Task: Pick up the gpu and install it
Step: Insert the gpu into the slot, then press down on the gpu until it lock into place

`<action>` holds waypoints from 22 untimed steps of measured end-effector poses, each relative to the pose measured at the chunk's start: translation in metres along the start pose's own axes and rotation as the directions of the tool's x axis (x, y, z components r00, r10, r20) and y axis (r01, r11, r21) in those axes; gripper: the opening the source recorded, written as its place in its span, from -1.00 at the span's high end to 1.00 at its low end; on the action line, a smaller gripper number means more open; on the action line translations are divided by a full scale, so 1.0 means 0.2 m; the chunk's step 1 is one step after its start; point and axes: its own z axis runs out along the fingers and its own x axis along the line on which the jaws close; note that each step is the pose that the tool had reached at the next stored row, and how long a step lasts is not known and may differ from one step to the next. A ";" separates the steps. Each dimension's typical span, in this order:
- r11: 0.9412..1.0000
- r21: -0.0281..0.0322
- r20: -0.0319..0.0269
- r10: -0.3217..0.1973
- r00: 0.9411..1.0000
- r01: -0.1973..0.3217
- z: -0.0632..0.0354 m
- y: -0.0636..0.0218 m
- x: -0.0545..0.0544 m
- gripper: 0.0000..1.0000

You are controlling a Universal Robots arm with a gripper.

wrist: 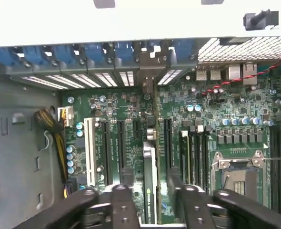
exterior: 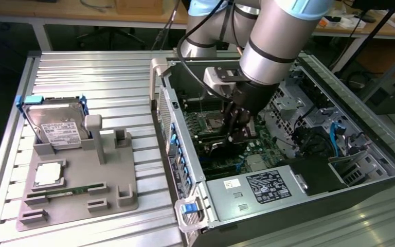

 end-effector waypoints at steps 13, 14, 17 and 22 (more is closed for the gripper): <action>1.000 0.002 0.043 -0.002 0.999 0.002 0.000 0.000 0.00 0.79; 1.000 0.002 0.046 -0.002 0.999 0.002 0.000 0.000 0.00 0.79; 1.000 0.003 0.056 -0.003 0.998 0.002 0.000 0.000 0.00 0.79; 1.000 0.013 0.071 -0.004 0.997 0.003 0.004 0.004 0.00 0.79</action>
